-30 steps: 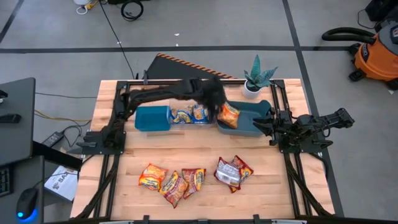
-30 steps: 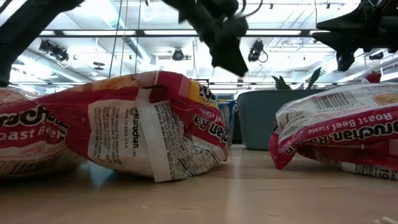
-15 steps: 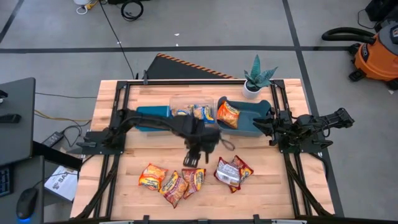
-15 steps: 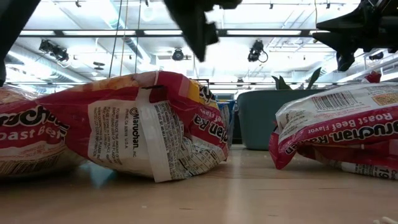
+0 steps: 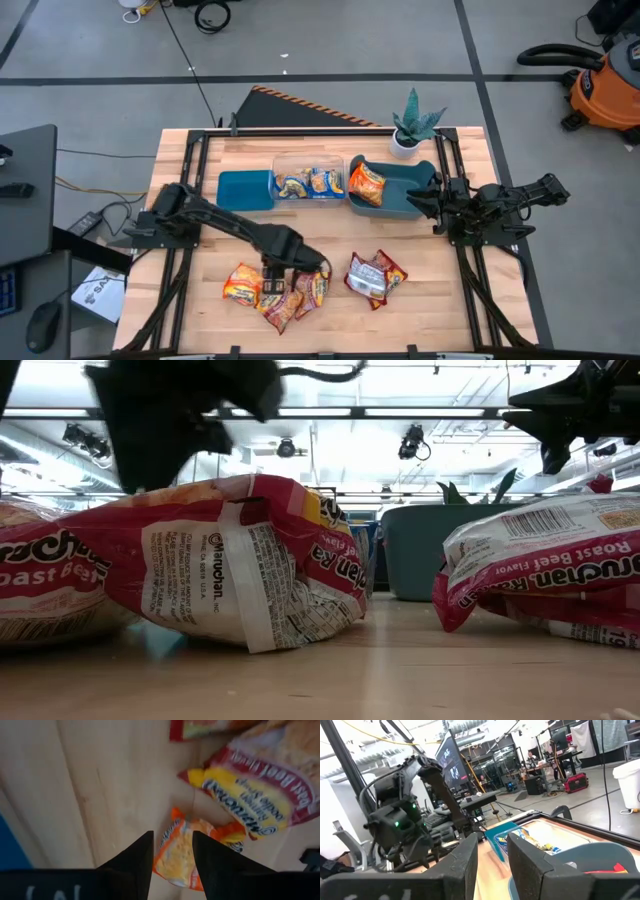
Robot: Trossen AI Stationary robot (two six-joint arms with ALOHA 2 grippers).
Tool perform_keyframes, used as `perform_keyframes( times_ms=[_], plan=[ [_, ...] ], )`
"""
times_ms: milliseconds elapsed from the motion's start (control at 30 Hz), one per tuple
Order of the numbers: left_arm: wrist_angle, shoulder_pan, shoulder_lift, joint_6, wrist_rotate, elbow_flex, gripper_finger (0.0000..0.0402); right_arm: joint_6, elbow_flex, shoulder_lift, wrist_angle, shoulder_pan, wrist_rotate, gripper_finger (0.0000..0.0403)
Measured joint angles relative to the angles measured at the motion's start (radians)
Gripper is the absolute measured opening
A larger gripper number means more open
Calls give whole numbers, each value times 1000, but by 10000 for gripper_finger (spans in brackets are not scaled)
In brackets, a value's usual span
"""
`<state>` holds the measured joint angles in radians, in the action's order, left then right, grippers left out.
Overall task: Sort Maruchan noodles
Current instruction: Put the orange noodle pack into the right blue bin
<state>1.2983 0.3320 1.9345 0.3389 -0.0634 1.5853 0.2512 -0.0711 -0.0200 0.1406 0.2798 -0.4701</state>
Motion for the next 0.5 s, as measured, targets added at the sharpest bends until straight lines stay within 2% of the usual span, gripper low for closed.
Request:
perform_keyframes(
  times_ms=[133,233,333,500],
  plan=[
    [-97,-18,-64,84,-20,-121,141,0,0,0,0,0,0,111],
    [-198,-37,-97,139,-87,-217,141,0,0,0,1,0,0,111],
    [-271,-48,-101,179,-173,-300,141,0,0,0,1,0,0,111],
    [-353,-46,-100,226,-209,-383,141,0,0,0,1,0,0,111]
  ],
)
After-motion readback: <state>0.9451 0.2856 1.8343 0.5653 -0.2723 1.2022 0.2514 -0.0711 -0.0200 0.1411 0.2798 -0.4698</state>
